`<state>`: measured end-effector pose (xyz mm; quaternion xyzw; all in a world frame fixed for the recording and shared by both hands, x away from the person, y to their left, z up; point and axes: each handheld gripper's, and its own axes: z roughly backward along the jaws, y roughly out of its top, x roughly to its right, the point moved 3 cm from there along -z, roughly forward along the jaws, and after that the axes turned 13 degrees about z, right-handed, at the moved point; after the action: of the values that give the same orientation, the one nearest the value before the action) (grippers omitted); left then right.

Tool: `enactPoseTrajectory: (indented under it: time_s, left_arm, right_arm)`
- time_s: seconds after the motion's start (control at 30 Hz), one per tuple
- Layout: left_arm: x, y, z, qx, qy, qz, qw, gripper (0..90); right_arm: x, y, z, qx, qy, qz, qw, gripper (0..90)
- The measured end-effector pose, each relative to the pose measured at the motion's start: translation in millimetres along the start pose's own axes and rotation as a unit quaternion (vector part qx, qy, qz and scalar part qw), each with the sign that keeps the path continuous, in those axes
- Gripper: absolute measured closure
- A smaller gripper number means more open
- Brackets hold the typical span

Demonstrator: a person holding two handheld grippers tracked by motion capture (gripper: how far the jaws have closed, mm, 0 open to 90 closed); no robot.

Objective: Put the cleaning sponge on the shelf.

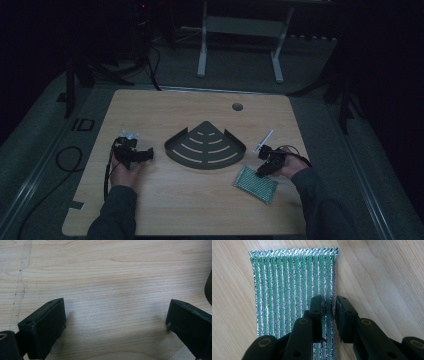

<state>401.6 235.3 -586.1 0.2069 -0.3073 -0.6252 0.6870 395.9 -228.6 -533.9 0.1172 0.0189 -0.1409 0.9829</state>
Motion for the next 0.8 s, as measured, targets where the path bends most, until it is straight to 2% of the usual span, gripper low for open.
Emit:
enactPoseTrajectory:
  time_s: [0.17,0.43,0.6,0.8]
  left_arm:
    - [0.0,0.0,0.0,0.000,0.000,0.000,1.0000,3.1]
    - [0.0,0.0,0.0,0.000,0.000,0.000,1.0000,3.1]
    - [0.0,0.0,0.0,0.000,0.000,0.000,1.0000,3.1]
    - [0.0,0.0,0.0,0.000,0.000,0.000,1.0000,3.1]
  right_arm:
    - [0.9,3.3,-2.5,-0.015,0.005,0.003,0.9999,77.2]
    - [6.0,-3.6,-3.6,0.013,0.031,-0.019,0.9993,82.9]
    - [4.3,-3.8,-2.4,0.012,0.023,-0.023,0.9994,88.1]
    - [-1.2,-1.0,0.7,0.001,0.009,-0.007,0.9999,89.4]
